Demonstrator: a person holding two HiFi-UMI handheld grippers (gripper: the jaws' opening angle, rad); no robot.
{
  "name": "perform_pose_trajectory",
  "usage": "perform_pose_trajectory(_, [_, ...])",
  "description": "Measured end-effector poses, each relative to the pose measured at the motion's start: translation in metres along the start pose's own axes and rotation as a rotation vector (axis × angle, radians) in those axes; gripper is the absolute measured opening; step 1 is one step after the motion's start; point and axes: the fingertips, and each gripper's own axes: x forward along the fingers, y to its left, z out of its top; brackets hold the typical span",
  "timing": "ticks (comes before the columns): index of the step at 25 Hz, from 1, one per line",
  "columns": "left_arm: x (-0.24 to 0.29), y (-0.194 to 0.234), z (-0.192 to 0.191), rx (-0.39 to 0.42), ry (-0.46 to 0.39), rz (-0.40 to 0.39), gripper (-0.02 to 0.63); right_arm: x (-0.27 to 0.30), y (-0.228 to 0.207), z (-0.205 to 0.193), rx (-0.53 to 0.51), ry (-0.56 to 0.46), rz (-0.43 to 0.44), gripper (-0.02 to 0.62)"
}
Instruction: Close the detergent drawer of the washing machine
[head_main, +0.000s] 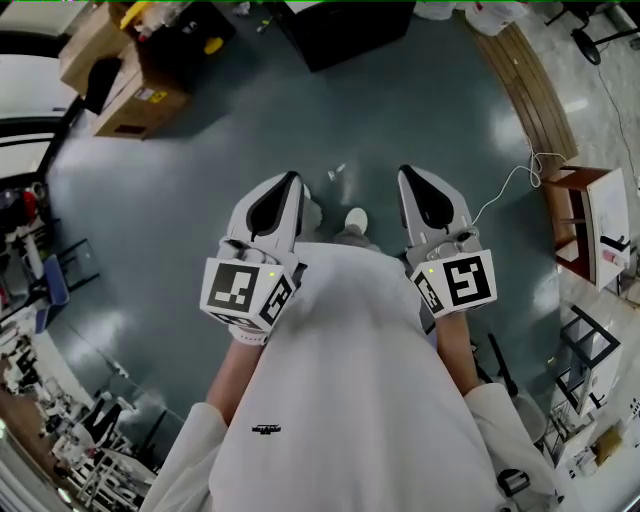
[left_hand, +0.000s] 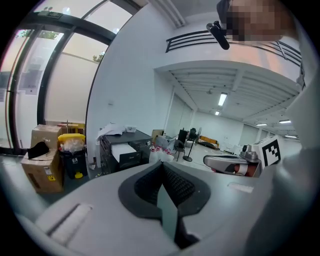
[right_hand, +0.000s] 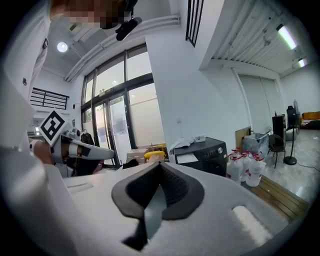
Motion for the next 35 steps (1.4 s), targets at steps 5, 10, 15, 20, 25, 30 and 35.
perform_pose_trajectory(5, [-0.005,0.009,0.002,0.01,0.008,0.012,0.017,0.012,-0.01,0.004,-0.004,-0.005,-0.017,0.002])
perform_pose_trajectory(10, [-0.001,0.042,0.001,-0.038,-0.02,0.034,0.017,0.036,-0.005,0.009,-0.026,0.01,-0.016,0.002])
perform_pose_trajectory(15, [0.017,0.071,0.016,-0.071,-0.04,0.016,0.017,0.069,0.009,0.017,-0.031,0.027,-0.006,0.002])
perform_pose_trajectory(20, [0.039,0.103,0.028,-0.097,-0.043,-0.013,0.017,0.106,0.01,0.027,-0.028,0.044,-0.028,0.002])
perform_pose_trajectory(25, [0.059,0.145,0.05,-0.116,-0.071,-0.032,0.017,0.146,0.006,0.043,-0.032,0.051,-0.07,0.002])
perform_pose_trajectory(30, [0.072,0.185,0.071,-0.13,-0.095,-0.064,0.017,0.185,0.016,0.062,-0.049,0.053,-0.095,0.002])
perform_pose_trajectory(35, [0.076,0.224,0.078,-0.139,-0.082,-0.1,0.017,0.229,0.031,0.071,-0.047,0.05,-0.106,0.002])
